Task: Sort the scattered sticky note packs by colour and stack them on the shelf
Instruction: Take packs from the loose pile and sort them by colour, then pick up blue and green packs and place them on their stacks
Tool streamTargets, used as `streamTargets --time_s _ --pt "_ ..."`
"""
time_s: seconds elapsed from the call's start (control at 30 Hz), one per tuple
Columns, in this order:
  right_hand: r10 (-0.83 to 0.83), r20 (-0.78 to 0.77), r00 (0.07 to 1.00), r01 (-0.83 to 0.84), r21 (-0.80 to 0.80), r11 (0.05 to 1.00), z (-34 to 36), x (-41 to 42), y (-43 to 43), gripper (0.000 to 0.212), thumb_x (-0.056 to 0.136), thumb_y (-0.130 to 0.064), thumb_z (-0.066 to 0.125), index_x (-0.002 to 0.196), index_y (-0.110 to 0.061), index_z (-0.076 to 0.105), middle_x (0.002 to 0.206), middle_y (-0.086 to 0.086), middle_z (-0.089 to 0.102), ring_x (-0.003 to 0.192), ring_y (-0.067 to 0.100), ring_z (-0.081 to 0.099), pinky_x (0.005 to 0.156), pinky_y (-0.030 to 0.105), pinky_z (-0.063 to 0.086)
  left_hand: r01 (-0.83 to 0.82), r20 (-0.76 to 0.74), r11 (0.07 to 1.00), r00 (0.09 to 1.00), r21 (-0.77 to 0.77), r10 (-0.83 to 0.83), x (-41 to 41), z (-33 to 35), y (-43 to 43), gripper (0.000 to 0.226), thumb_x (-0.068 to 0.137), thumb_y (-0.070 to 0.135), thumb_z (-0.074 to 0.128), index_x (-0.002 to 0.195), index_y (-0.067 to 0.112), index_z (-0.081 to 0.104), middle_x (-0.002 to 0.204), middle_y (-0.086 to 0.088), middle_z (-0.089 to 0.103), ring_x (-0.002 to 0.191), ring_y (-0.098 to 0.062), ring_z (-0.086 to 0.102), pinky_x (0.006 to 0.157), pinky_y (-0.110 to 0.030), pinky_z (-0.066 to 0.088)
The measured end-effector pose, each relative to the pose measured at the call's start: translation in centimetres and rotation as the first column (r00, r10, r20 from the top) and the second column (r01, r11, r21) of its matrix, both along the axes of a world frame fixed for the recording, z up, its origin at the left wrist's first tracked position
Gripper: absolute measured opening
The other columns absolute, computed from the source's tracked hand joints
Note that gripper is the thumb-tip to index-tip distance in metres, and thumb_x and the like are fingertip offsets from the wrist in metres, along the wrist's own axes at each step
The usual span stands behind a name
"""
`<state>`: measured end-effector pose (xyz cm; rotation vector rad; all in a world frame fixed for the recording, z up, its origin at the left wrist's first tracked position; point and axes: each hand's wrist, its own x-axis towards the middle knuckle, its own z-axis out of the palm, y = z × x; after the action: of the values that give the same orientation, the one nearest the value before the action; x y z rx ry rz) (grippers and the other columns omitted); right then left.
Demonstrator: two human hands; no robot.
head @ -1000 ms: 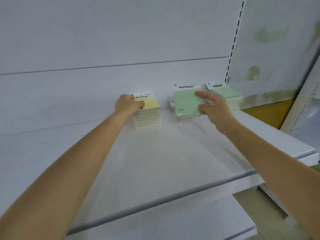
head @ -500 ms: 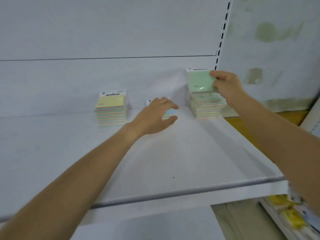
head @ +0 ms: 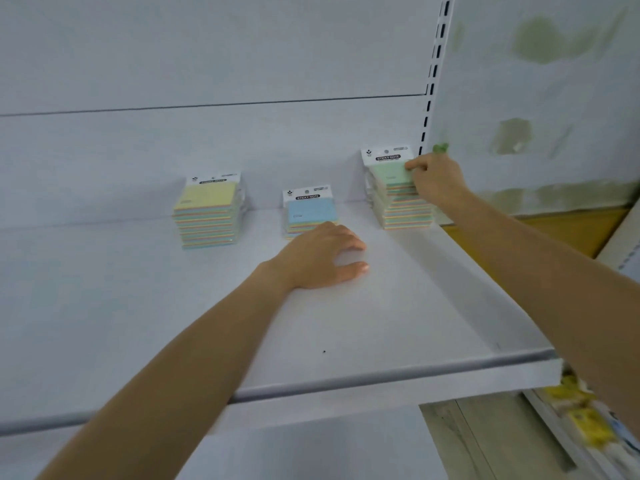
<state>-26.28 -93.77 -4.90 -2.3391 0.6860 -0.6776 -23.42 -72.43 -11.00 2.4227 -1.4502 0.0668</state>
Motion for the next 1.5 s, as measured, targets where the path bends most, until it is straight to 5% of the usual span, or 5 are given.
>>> streamTargets --time_s 0.17,0.33,0.67,1.4,1.5 --pt "0.022 -0.05 0.999 -0.024 -0.054 0.998 -0.1 -0.4 0.4 0.029 0.084 -0.028 0.048 0.103 -0.015 0.066 0.118 0.011 0.062 0.113 0.032 0.051 0.092 0.039 0.045 -0.011 0.001 1.0 1.0 -0.016 0.011 0.0 0.0 0.0 0.043 0.086 0.046 0.055 0.121 0.022 0.058 0.131 0.009 0.055 0.126 -0.014 0.042 0.109 -0.029 0.032" --pt "0.019 0.021 1.0 -0.015 -0.208 0.978 0.2 -0.8 1.5 0.041 0.091 -0.03 0.045 0.129 -0.014 0.049 0.139 0.013 0.042 0.129 0.033 0.035 0.108 0.04 0.029 -0.032 0.004 0.999 0.999 -0.003 0.032 -0.1 0.4 0.2 0.044 0.089 0.046 0.049 0.128 0.025 0.053 0.137 0.01 0.051 0.131 -0.012 0.04 0.11 -0.027 0.031" --pt "0.468 -0.003 0.884 -0.408 -0.495 0.767 0.9 3.3 15.3 0.042 0.091 -0.022 0.047 0.133 -0.014 0.047 0.143 0.011 0.041 0.132 0.031 0.034 0.109 0.036 0.025 -0.28 0.213 0.947 0.927 -0.156 0.309 1.4 4.7 12.6 0.049 0.089 0.047 0.032 0.129 0.026 0.052 0.134 0.006 0.057 0.127 -0.014 0.047 0.098 -0.027 0.037" --pt "0.78 -0.28 0.559 -0.822 -0.311 0.477 -3.9 14.3 59.6 0.047 0.093 -0.033 0.041 0.138 -0.02 0.038 0.145 0.01 0.041 0.135 0.029 0.032 0.113 0.043 0.027 -0.865 0.125 0.492 0.501 0.099 0.856 5.2 3.6 62.6 0.043 0.093 0.046 0.04 0.13 0.026 0.048 0.141 0.0 0.047 0.133 -0.022 0.037 0.106 -0.04 0.033" --pt "0.785 -0.33 0.524 -0.848 -0.282 0.448 -4.5 17.3 63.1 0.046 0.093 -0.037 0.04 0.136 -0.021 0.041 0.143 0.011 0.043 0.134 0.03 0.034 0.112 0.043 0.029 -0.828 -0.01 0.536 0.542 0.165 0.841 6.4 2.6 67.4 0.063 0.075 0.067 0.044 0.126 0.031 0.052 0.137 0.0 0.049 0.128 -0.023 0.041 0.109 -0.04 0.031"
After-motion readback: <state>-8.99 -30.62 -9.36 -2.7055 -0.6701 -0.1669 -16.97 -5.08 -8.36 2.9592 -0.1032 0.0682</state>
